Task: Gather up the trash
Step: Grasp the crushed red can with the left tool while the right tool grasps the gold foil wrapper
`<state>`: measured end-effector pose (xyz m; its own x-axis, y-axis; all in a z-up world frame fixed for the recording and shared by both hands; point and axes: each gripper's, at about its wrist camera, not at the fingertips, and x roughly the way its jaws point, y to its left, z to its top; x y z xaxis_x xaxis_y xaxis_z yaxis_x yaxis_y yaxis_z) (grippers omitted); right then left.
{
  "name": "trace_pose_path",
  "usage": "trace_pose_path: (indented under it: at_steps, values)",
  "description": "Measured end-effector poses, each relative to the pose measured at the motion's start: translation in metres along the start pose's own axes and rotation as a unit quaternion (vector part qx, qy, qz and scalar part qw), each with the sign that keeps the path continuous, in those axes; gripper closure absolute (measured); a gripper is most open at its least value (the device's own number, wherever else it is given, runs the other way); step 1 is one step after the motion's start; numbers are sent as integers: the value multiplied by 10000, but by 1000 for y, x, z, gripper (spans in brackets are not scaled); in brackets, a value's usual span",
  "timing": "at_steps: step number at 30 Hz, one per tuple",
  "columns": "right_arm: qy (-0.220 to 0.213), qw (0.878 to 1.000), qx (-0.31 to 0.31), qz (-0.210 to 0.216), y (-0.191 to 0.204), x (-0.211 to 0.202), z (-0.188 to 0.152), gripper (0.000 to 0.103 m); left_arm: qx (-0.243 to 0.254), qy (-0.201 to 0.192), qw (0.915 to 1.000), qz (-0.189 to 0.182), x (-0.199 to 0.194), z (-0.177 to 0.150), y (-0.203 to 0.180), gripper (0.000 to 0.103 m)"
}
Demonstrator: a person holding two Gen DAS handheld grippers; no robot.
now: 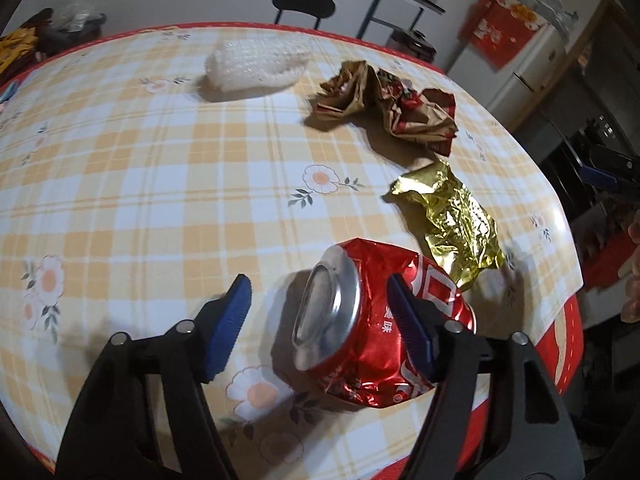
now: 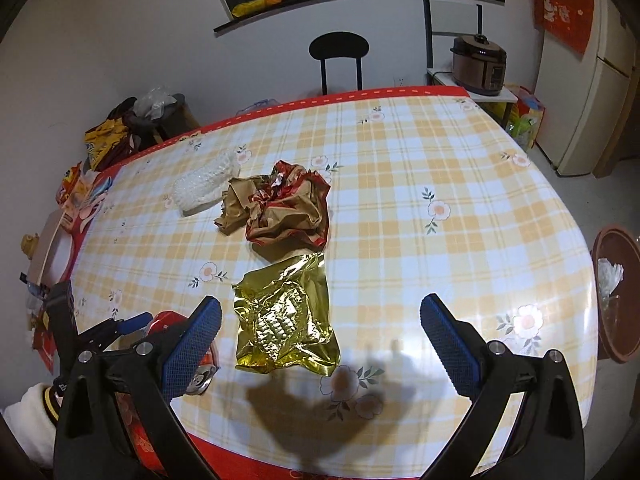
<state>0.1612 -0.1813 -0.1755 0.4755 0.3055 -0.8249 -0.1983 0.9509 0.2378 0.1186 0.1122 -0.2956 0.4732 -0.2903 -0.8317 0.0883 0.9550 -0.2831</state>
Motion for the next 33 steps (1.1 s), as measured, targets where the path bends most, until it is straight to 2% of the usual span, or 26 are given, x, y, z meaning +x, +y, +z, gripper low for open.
trace_pose_path:
  at_steps: [5, 9, 12, 13, 17, 24, 33]
  values:
    - [71, 9999, 103, -28, 4, 10, -8, 5, 199, 146, 9996, -139, 9, 2, -1, 40]
    - [154, 9998, 143, -73, 5, 20, -14, 5, 270, 187, 9992, -246, 11, 1, 1, 54]
    - [257, 9995, 171, -50, 6, 29, -19, 5, 293, 136, 9988, -355, 8, 0, 2, 70]
    - [284, 9995, 160, -36, 7, 32, -21, 5, 341, 108, 9988, -323, 6, -1, 1, 73]
    - [415, 9991, 40, 29, 13, 46, -24, 5, 308, 3, 9989, -339, -3, -4, 7, 75]
    - [510, 9982, -322, 14, 24, 79, -19, 5, -120, -303, 9993, -193, -28, -9, 34, 77]
    - [878, 9918, -927, -28, 41, 132, -10, 5, -464, -401, 9981, -49, -41, -18, 53, 77]
